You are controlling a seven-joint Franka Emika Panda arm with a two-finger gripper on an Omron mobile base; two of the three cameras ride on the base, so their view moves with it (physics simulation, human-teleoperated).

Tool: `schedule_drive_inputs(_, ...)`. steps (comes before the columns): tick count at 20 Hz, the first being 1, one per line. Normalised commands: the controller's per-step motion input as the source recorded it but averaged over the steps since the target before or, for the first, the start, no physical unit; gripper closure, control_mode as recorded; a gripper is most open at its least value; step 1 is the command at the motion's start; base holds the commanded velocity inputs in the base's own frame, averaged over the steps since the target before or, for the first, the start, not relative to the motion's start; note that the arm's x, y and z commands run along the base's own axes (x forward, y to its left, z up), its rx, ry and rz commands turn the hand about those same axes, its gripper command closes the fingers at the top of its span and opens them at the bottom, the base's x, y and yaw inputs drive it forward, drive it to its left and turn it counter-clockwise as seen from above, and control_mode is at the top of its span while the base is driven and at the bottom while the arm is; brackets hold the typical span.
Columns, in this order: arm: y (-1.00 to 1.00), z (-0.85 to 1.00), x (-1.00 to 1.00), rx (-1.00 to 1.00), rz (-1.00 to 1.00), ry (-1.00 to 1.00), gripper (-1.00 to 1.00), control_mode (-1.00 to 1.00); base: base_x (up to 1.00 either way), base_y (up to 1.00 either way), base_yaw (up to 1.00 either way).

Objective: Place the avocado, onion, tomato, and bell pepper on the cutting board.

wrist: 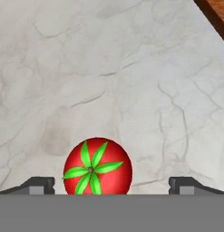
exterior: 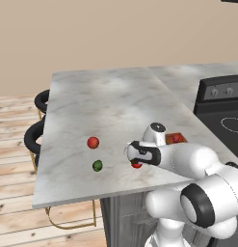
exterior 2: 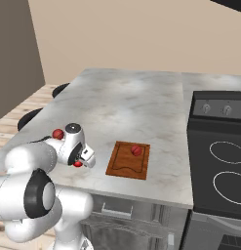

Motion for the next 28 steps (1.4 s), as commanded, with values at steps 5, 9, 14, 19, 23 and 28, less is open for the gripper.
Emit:
schedule_drive_inputs(5,0.27,-0.12,0.13,0.00,0.00,0.00,-1.00,-1.00,0.00,0.00,0.00)
schedule_drive_inputs(9,0.16,-0.21,0.03,0.00,0.00,0.00,-1.00,-1.00,0.00,0.00,0.00)
schedule_drive_inputs(14,0.01,-0.30,0.02,0.00,0.00,-0.02,-1.00,-1.00,0.00,0.00,0.00)
schedule_drive_inputs(19,-0.05,-0.28,0.08,0.00,0.00,-0.04,-1.00,-1.00,0.00,0.00,0.00)
schedule_drive_inputs(23,-0.05,-0.21,0.07,0.00,0.00,-0.03,-1.00,-1.00,0.00,0.00,0.00)
schedule_drive_inputs(28,-0.03,-0.19,0.03,0.00,0.00,-0.01,1.00,-1.00,0.00,0.00,0.00)
